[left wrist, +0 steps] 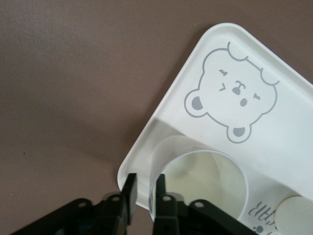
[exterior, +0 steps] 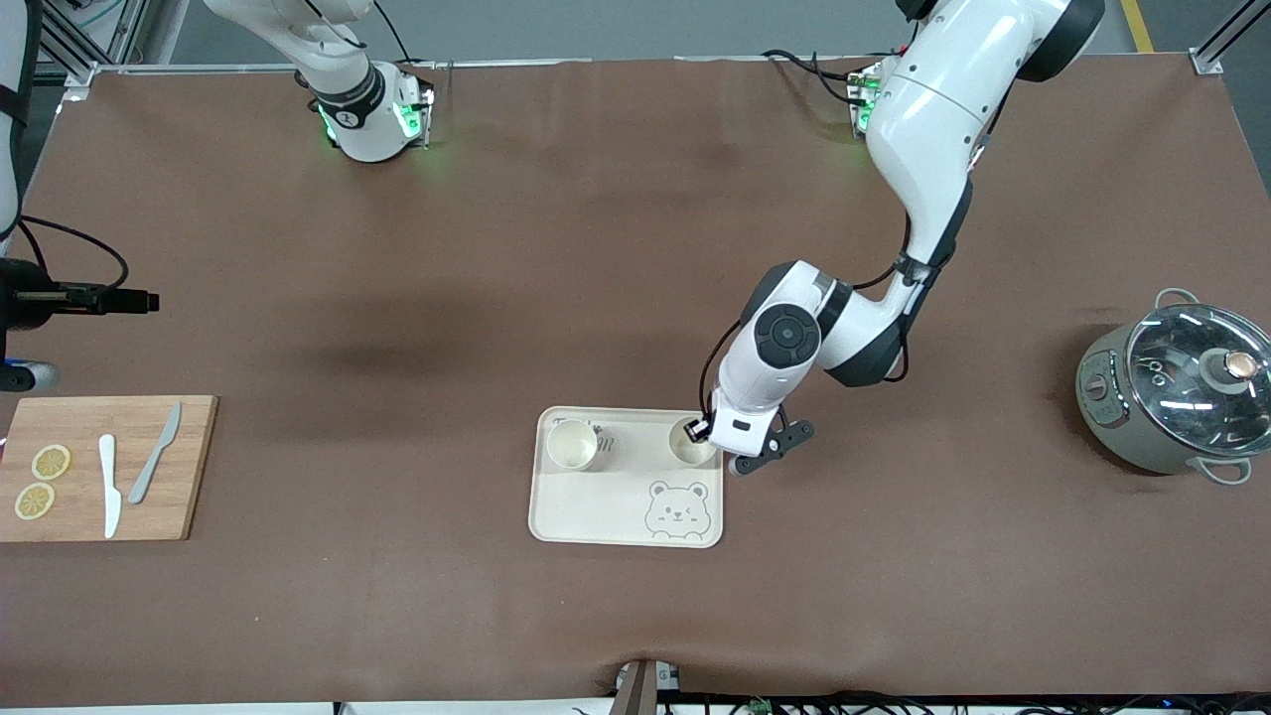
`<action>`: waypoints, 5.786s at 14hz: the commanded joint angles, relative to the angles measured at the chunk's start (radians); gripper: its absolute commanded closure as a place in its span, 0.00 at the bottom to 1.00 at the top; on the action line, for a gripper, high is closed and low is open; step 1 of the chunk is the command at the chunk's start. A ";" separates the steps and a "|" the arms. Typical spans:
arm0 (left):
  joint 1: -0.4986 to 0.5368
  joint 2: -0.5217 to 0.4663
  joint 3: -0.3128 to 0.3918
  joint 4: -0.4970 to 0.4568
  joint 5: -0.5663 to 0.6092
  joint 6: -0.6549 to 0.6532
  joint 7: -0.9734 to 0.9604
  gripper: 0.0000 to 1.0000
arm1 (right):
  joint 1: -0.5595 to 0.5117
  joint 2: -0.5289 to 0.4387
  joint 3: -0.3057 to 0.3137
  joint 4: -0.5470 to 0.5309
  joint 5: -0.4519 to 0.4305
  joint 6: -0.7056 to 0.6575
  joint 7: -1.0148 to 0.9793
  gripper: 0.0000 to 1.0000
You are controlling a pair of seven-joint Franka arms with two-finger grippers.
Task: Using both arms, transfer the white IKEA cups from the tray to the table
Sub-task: 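Lower the left gripper and grasp the white cup nearest it, then lift the cup with the left gripper while the right gripper reaches the tray, then set the cup beside the pot while the right gripper grasps the other cup, then carry the cup toward the cutting board while the left gripper withdraws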
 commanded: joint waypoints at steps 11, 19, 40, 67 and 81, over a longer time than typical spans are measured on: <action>0.077 -0.226 0.008 0.020 0.072 -0.223 0.062 1.00 | 0.082 0.007 0.007 -0.233 0.232 0.220 0.417 0.00; 0.285 -0.359 -0.043 -0.103 0.023 -0.428 0.333 1.00 | 0.215 0.012 0.009 -0.354 0.309 0.448 0.702 0.00; 0.588 -0.472 -0.057 -0.706 0.026 0.043 0.544 1.00 | 0.634 0.387 0.010 -0.049 0.419 0.842 1.601 0.00; 0.601 -0.628 -0.098 -0.016 0.027 -0.771 0.792 0.00 | 0.538 0.316 0.019 -0.021 0.416 0.469 1.260 1.00; 0.604 -0.700 -0.083 0.069 0.026 -0.845 0.851 0.00 | 0.292 0.047 -0.183 -0.538 0.222 0.608 0.141 1.00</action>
